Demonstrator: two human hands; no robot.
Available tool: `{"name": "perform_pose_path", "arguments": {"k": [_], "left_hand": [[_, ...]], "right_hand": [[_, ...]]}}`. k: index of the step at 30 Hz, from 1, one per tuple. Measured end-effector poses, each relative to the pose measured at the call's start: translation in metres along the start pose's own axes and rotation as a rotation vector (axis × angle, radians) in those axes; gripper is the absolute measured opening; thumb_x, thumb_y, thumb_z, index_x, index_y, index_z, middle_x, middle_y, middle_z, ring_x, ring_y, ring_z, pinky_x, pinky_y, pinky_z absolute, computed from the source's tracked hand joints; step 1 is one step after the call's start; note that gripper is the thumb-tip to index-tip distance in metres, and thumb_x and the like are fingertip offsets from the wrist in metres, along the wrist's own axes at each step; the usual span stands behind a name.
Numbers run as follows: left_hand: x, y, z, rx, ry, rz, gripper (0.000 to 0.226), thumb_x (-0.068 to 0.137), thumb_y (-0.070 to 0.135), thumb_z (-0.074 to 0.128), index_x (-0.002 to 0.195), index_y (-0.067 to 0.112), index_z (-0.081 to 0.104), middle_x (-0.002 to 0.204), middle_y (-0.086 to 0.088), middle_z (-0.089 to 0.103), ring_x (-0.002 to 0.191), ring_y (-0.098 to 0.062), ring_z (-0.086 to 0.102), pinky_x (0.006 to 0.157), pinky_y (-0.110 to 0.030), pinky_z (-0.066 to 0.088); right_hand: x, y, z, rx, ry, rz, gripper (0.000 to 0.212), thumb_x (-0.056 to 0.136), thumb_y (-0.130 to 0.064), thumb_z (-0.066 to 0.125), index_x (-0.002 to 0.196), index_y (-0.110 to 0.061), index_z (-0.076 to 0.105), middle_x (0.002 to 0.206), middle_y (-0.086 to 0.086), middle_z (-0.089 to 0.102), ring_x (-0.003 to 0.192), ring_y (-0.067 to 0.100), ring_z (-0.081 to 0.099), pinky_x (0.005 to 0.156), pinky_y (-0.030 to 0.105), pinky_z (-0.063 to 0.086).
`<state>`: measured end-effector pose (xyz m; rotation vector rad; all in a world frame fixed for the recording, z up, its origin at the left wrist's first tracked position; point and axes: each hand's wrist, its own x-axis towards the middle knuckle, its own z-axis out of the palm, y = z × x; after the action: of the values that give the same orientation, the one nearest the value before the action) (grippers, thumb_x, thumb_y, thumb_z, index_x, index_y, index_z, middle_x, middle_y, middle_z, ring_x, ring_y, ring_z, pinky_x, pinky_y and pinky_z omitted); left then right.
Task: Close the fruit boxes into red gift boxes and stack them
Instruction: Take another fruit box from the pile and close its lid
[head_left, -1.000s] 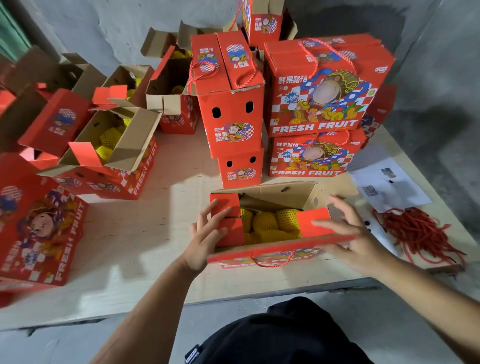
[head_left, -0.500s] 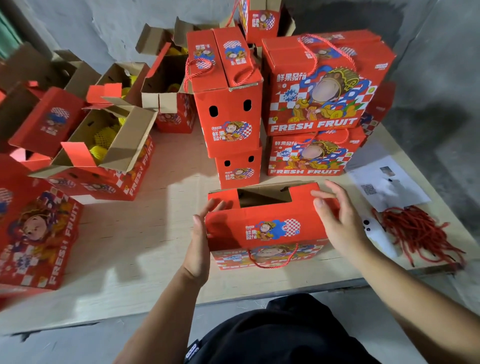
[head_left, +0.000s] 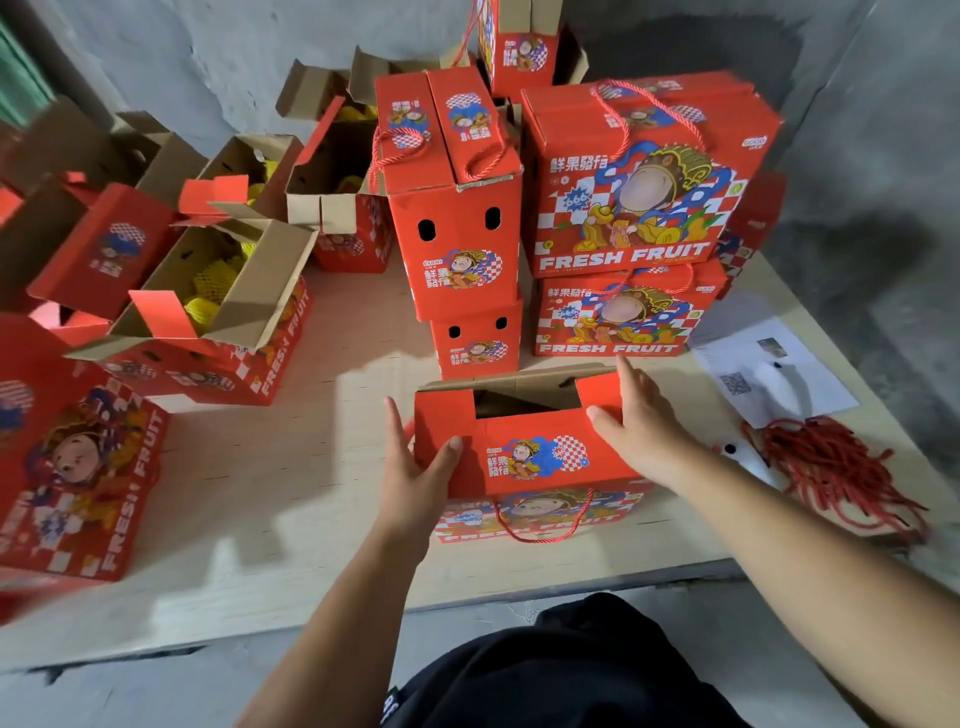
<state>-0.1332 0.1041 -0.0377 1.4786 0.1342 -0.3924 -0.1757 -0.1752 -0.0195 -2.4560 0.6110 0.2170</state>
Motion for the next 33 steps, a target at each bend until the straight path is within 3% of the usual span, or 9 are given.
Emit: {"name": "perform_pose_path", "arguments": {"k": [3, 9, 12, 15, 17, 20, 23, 28, 33], "left_hand": [[0.003, 0.007, -0.002, -0.003, -0.043, -0.101, 0.054, 0.1, 0.024, 0.068, 0.15, 0.031, 0.046, 0.13, -0.003, 0.07, 0.102, -0.017, 0.076, 0.075, -0.034, 0.064], [0.004, 0.003, 0.003, 0.054, 0.002, -0.072, 0.042, 0.103, 0.019, 0.063, 0.143, 0.029, 0.053, 0.125, -0.002, 0.072, 0.106, -0.018, 0.073, 0.082, -0.032, 0.063], [0.005, 0.0, 0.007, 0.142, 0.097, -0.027, 0.043, 0.104, 0.033, 0.061, 0.146, 0.031, 0.052, 0.132, -0.003, 0.069, 0.119, -0.026, 0.067, 0.101, -0.049, 0.057], [0.007, -0.001, 0.009, 0.258, 0.146, -0.003, 0.057, 0.1, 0.053, 0.054, 0.151, 0.031, 0.046, 0.137, -0.002, 0.065, 0.126, -0.027, 0.062, 0.11, -0.052, 0.048], [0.006, -0.004, 0.009, 0.318, 0.176, -0.014, 0.065, 0.102, 0.05, 0.056, 0.159, 0.028, 0.033, 0.147, -0.005, 0.058, 0.131, -0.027, 0.057, 0.114, -0.049, 0.045], [0.0, -0.004, 0.007, 0.785, 0.338, 0.282, 0.081, 0.094, 0.046, 0.068, 0.161, 0.023, 0.029, 0.158, -0.012, 0.036, 0.142, -0.031, 0.039, 0.116, -0.047, 0.034], [0.008, 0.007, 0.002, 1.186, 0.124, 0.71, 0.076, 0.087, 0.052, 0.069, 0.155, 0.028, 0.044, 0.164, -0.008, 0.035, 0.149, -0.032, 0.032, 0.124, -0.05, 0.023], [0.048, 0.053, 0.004, 1.504, -0.077, 0.709, 0.074, 0.086, 0.081, 0.049, 0.136, 0.029, 0.066, 0.129, 0.0, 0.069, 0.112, -0.036, 0.061, 0.092, -0.047, 0.051], [0.068, 0.055, 0.007, 1.731, -0.332, 0.752, 0.074, 0.097, 0.073, 0.034, 0.159, 0.033, 0.036, 0.147, -0.01, 0.048, 0.141, -0.039, 0.039, 0.124, -0.055, 0.019]], "right_hand": [[0.02, -0.011, -0.019, 0.251, -0.108, 0.165, 0.1, 0.092, -0.056, 0.068, 0.164, -0.035, 0.001, 0.166, 0.005, 0.029, 0.135, 0.03, 0.052, 0.103, 0.047, 0.052], [0.061, -0.025, -0.047, 0.819, -0.137, 0.208, 0.069, 0.094, -0.037, 0.075, 0.154, -0.031, 0.042, 0.162, 0.002, 0.039, 0.14, 0.021, 0.042, 0.115, 0.038, 0.032], [0.064, -0.03, -0.053, 0.964, 0.04, 0.176, 0.065, 0.094, -0.066, 0.06, 0.148, -0.031, 0.051, 0.152, 0.005, 0.05, 0.138, 0.024, 0.048, 0.116, 0.043, 0.038], [0.042, -0.026, -0.05, 0.769, 0.139, 0.065, 0.06, 0.086, -0.081, 0.052, 0.116, -0.034, 0.074, 0.105, 0.005, 0.069, 0.102, 0.021, 0.064, 0.099, 0.04, 0.052], [0.027, -0.01, -0.046, 0.55, 0.114, -0.11, 0.04, 0.084, -0.077, 0.056, 0.099, -0.047, 0.077, 0.095, -0.009, 0.076, 0.094, 0.013, 0.065, 0.088, 0.033, 0.051], [0.018, 0.011, -0.041, 0.21, -0.113, -0.339, 0.05, 0.078, -0.072, 0.071, 0.121, -0.048, 0.07, 0.135, -0.018, 0.063, 0.126, 0.002, 0.055, 0.108, 0.031, 0.043], [0.02, 0.015, -0.033, -0.139, -0.101, -0.466, 0.084, 0.076, -0.076, 0.062, 0.151, -0.039, 0.049, 0.157, -0.017, 0.039, 0.143, 0.006, 0.035, 0.117, 0.034, 0.033], [0.024, 0.011, -0.033, -0.411, -0.109, -0.53, 0.081, 0.089, -0.083, 0.03, 0.162, -0.048, 0.017, 0.161, -0.013, 0.02, 0.144, 0.018, 0.019, 0.116, 0.047, 0.026], [0.03, 0.007, -0.035, -0.462, -0.194, -0.474, 0.063, 0.103, -0.06, 0.041, 0.153, -0.065, 0.003, 0.153, -0.017, 0.021, 0.136, 0.019, 0.019, 0.116, 0.048, 0.024]]}}
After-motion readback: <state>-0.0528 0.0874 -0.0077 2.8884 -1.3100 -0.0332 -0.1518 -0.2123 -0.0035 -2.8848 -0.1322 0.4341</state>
